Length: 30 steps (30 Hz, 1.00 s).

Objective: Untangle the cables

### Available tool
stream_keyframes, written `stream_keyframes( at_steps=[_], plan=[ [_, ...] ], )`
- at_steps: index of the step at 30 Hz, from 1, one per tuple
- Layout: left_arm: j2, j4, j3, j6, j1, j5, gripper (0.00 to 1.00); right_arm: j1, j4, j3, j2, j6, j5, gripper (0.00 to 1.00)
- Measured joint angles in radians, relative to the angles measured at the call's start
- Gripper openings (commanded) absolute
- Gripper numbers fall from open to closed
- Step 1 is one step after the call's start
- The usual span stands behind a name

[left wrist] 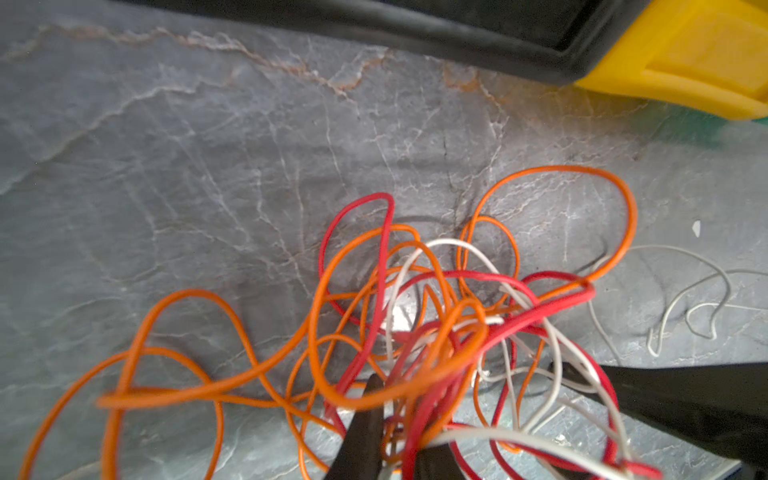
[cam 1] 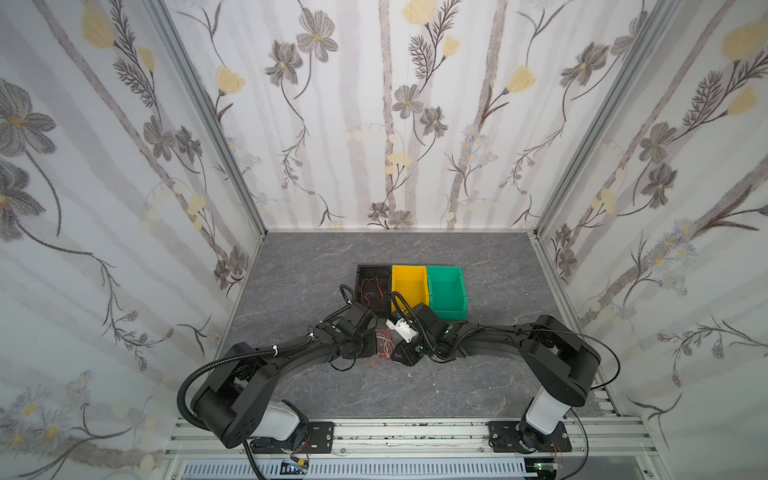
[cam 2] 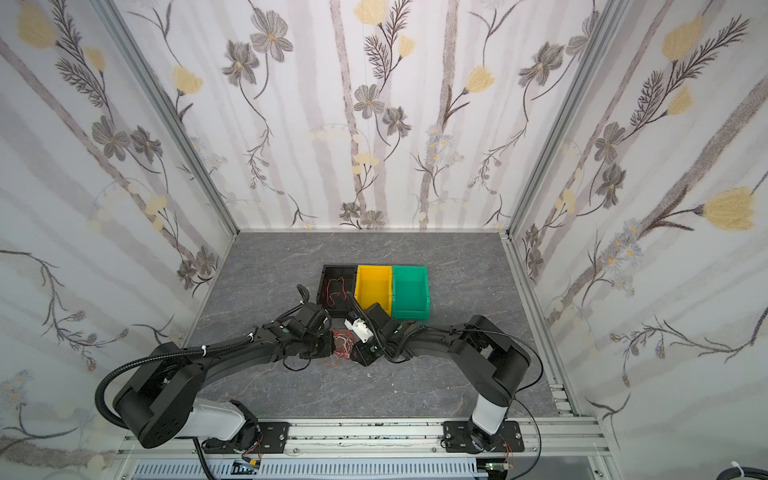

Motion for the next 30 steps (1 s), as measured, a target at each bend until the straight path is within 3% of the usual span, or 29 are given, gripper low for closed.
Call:
stream_keyframes(
  at_steps=[10,16,19,23,30],
  plan=[
    [-0.006,0.002,-0.004,-0.006,0.008,0.000,0.15,0.000,-0.006,-0.023,0.013,0.011,-0.088,0.34],
    [-0.016,0.002,-0.006,-0.006,0.013,0.000,0.15,0.000,-0.002,-0.024,0.021,0.019,-0.095,0.22],
    [-0.025,0.000,-0.011,-0.006,0.016,0.000,0.15,0.000,-0.015,-0.035,-0.004,0.029,-0.076,0.10],
    [-0.041,-0.005,-0.011,-0.006,0.023,-0.003,0.15,-0.002,-0.038,-0.045,-0.045,0.030,-0.014,0.02],
    [-0.074,-0.016,-0.027,-0.006,0.040,-0.023,0.15,-0.027,-0.079,-0.127,-0.200,0.052,0.152,0.00]
  ],
)
